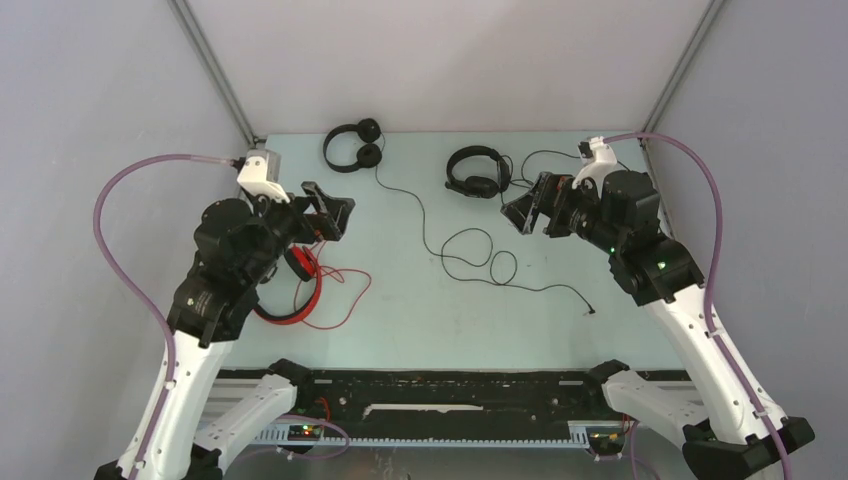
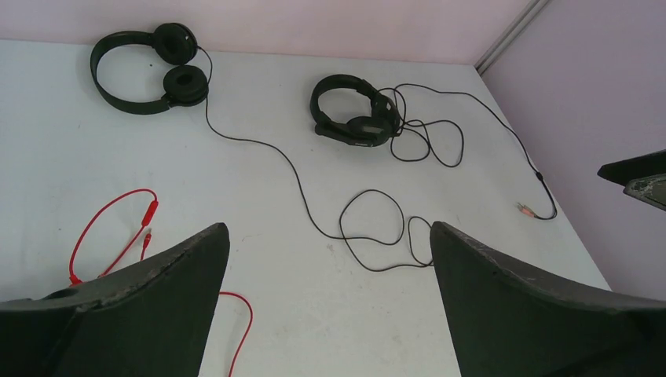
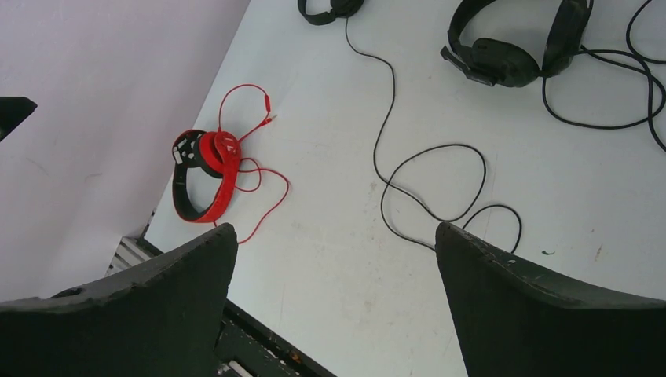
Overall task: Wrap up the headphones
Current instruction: Pick up the headphones from the center of the board.
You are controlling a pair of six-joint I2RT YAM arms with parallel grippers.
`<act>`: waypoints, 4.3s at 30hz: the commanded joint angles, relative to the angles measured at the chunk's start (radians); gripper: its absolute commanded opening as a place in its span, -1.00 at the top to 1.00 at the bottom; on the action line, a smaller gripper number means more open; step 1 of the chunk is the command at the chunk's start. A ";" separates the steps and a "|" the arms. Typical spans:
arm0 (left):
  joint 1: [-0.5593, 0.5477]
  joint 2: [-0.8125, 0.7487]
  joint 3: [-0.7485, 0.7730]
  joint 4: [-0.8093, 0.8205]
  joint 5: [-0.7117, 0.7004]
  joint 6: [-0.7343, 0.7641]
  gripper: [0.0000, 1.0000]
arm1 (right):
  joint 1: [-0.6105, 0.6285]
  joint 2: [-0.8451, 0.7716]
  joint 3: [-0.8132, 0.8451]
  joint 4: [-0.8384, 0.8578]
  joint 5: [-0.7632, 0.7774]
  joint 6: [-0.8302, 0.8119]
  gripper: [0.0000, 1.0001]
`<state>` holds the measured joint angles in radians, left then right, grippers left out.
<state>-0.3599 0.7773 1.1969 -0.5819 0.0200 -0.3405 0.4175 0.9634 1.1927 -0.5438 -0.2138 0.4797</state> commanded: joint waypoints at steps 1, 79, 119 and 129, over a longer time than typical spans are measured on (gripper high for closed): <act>-0.002 -0.010 -0.013 0.022 -0.017 -0.003 -1.00 | 0.006 -0.020 -0.005 0.036 0.007 0.006 -0.99; -0.002 -0.020 -0.225 0.034 -0.155 0.040 -0.97 | 0.060 0.888 0.511 0.132 0.409 -0.489 0.68; -0.140 -0.049 -0.573 1.145 0.298 0.821 -1.00 | -0.018 0.465 0.007 0.467 -0.785 0.301 0.76; -0.142 0.101 -0.500 1.364 0.393 0.760 -0.88 | 0.018 0.473 0.007 0.516 -0.887 0.363 0.75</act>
<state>-0.4973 0.8577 0.6376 0.6071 0.3576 0.4248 0.4240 1.4269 1.1732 -0.0967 -1.0149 0.7910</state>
